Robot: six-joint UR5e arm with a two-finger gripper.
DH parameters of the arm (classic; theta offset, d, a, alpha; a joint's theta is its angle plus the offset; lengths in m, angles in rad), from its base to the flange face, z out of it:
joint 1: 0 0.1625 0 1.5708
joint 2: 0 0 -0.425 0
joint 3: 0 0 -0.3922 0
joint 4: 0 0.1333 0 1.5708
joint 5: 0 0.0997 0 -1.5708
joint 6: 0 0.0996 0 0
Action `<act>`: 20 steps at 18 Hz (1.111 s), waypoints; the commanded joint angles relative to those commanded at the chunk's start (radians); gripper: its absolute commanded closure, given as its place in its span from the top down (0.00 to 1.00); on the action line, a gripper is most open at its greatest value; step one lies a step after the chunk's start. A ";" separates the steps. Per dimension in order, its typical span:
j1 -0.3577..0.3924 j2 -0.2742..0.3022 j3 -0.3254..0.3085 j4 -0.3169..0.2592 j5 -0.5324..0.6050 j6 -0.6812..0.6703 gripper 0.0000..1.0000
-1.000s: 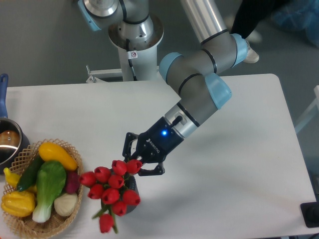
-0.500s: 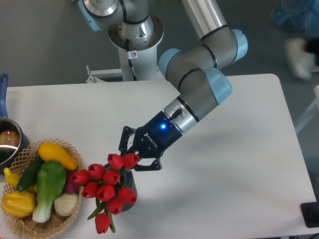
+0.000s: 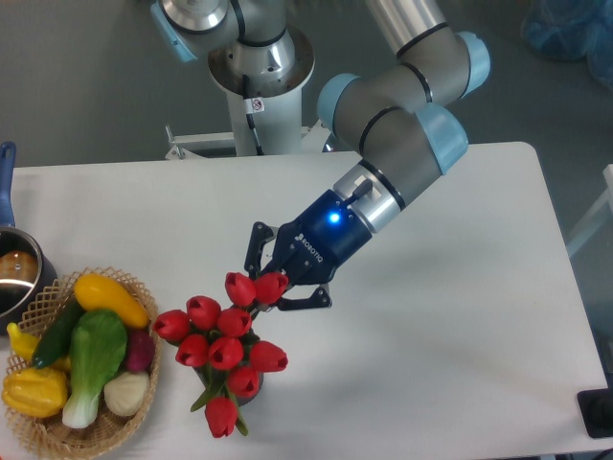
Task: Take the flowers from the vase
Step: 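Lift the gripped tulips up out of the black vase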
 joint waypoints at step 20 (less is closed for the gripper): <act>0.113 0.038 0.023 -0.003 -0.334 -0.081 0.00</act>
